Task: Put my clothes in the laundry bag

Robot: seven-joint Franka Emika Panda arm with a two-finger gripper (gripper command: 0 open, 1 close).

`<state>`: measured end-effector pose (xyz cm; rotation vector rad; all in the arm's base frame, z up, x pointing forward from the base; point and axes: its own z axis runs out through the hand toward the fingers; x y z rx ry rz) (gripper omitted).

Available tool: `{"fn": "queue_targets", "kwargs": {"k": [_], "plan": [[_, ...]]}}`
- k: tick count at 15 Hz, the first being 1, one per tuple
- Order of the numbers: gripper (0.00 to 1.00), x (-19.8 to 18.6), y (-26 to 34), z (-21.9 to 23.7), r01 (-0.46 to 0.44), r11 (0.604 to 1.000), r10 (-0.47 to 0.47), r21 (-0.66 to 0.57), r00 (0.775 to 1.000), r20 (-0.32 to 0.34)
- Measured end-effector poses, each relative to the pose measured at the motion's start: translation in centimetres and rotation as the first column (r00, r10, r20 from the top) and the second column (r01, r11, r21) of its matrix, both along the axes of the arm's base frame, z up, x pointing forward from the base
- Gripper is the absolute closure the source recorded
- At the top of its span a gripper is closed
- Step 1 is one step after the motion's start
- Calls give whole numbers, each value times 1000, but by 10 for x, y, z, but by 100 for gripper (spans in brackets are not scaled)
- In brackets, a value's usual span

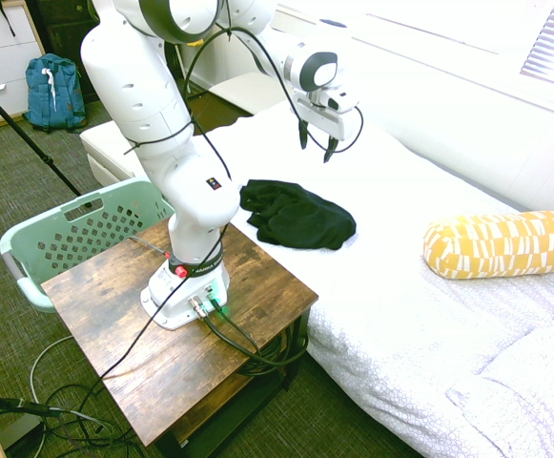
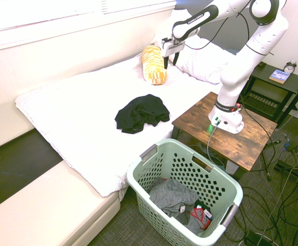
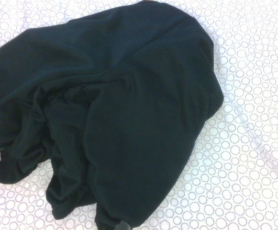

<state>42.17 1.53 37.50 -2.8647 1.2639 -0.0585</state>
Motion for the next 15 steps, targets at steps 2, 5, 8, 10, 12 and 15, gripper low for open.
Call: {"fn": "queue_targets", "kwargs": {"k": [2, 5, 8, 10, 12, 15], "plan": [[0, 1, 1, 0, -11, 1000, 11, 0, 1000, -1], [0, 16, 17, 1, -63, 998, 63, -3, 998, 13], [0, 48, 42, -27, -119, 993, 119, 9, 993, -9], [0, 75, 63, -53, -161, 987, 162, 25, 986, -26], [0, 97, 87, -81, -205, 978, 207, 40, 977, -51], [0, 113, 121, -129, -263, 962, 269, 72, 958, -100]]}}
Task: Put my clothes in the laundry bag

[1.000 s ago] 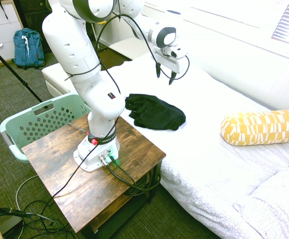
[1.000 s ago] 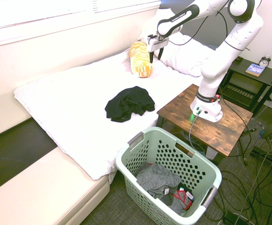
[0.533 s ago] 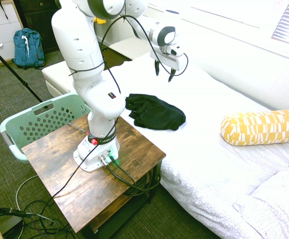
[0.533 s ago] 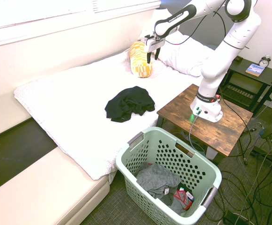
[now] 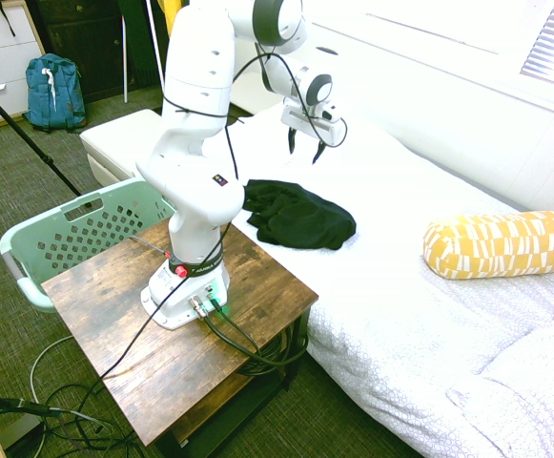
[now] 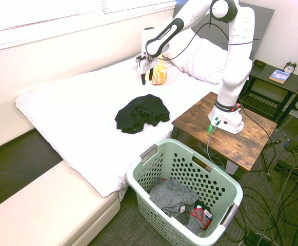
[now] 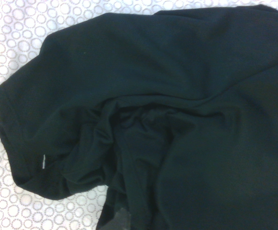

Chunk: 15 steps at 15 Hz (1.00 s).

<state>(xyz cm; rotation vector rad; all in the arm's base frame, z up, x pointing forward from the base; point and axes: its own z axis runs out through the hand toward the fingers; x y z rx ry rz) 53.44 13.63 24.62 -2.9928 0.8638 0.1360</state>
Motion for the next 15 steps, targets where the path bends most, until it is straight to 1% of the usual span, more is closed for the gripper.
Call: {"fn": "queue_targets", "kwargs": {"k": [2, 4, 8, 12, 15], "plan": [[0, -1, 23, -38, -53, 998, 55, 35, 997, -55], [0, -1, 36, -79, -87, 996, 89, 36, 992, -84], [0, 11, 20, -154, -142, 988, 135, -60, 984, -120], [0, 2, 20, -223, -144, 984, 127, -109, 981, -149], [0, -9, 23, -260, -139, 983, 118, -116, 978, -169]]}}
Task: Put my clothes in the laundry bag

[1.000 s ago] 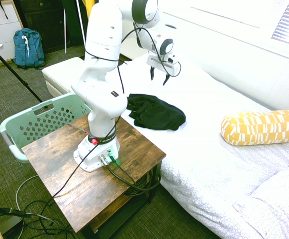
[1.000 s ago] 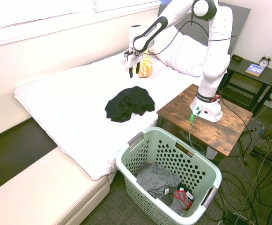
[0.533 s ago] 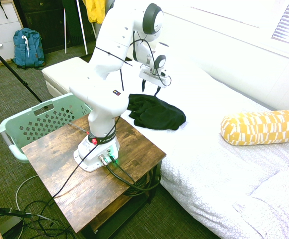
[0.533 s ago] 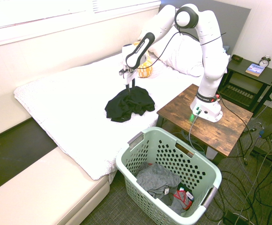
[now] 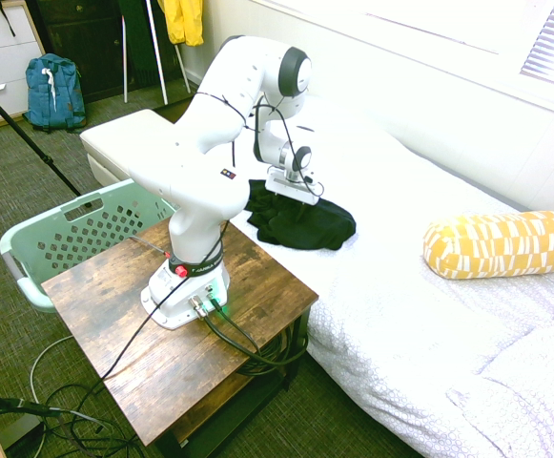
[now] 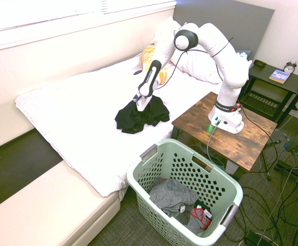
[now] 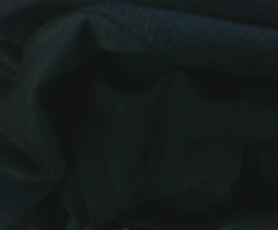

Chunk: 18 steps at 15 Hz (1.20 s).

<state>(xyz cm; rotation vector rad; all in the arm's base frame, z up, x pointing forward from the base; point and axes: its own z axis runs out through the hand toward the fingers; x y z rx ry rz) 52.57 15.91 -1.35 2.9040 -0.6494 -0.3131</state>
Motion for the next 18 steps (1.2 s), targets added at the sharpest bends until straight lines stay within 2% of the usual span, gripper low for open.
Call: {"fn": "queue_targets", "kwargs": {"k": [3, 4, 18], "plan": [[0, -10, -4, -20, 13, 1000, -13, -4, 1000, -17], [100, -9, -6, -19, 23, 1000, -23, -1, 1000, -16], [100, 2, -30, -13, 38, 999, -38, 10, 999, -3]]}}
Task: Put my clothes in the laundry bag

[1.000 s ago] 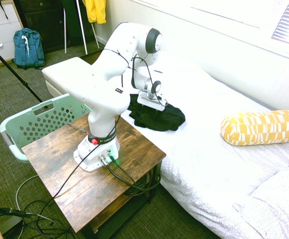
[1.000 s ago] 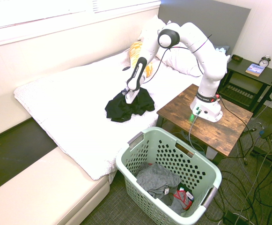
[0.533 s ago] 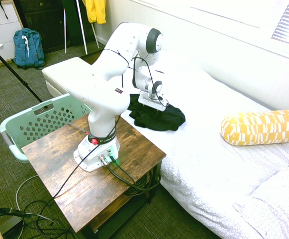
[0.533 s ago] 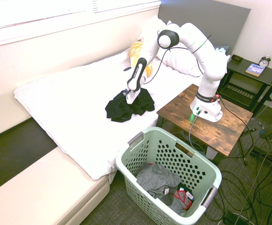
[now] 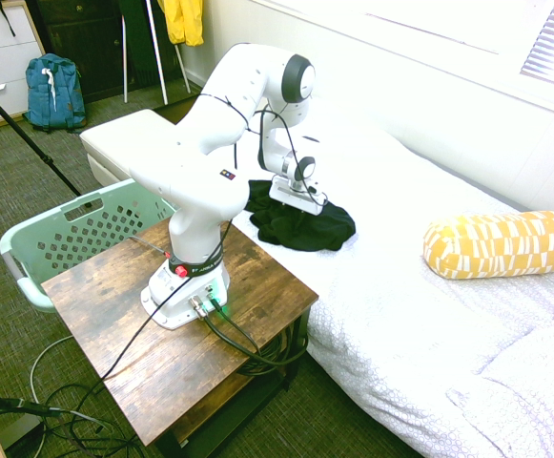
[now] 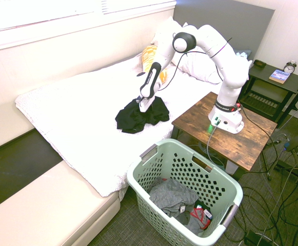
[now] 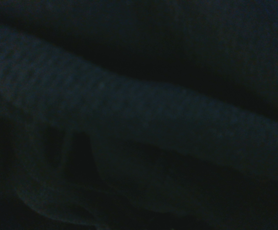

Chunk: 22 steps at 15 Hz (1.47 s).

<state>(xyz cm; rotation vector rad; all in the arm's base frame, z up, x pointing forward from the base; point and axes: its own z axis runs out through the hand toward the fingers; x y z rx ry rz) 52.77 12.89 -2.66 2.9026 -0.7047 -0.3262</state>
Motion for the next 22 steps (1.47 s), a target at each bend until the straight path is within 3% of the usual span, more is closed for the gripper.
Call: {"fn": "queue_targets", "kwargs": {"k": [17, 19, 22], "plan": [[100, 0, -14, 7, 20, 1000, -20, 14, 1000, 7], [100, 8, -4, 37, 8, 1000, -9, 25, 999, 47], [100, 31, 30, 134, -28, 999, 23, 29, 988, 155]]}}
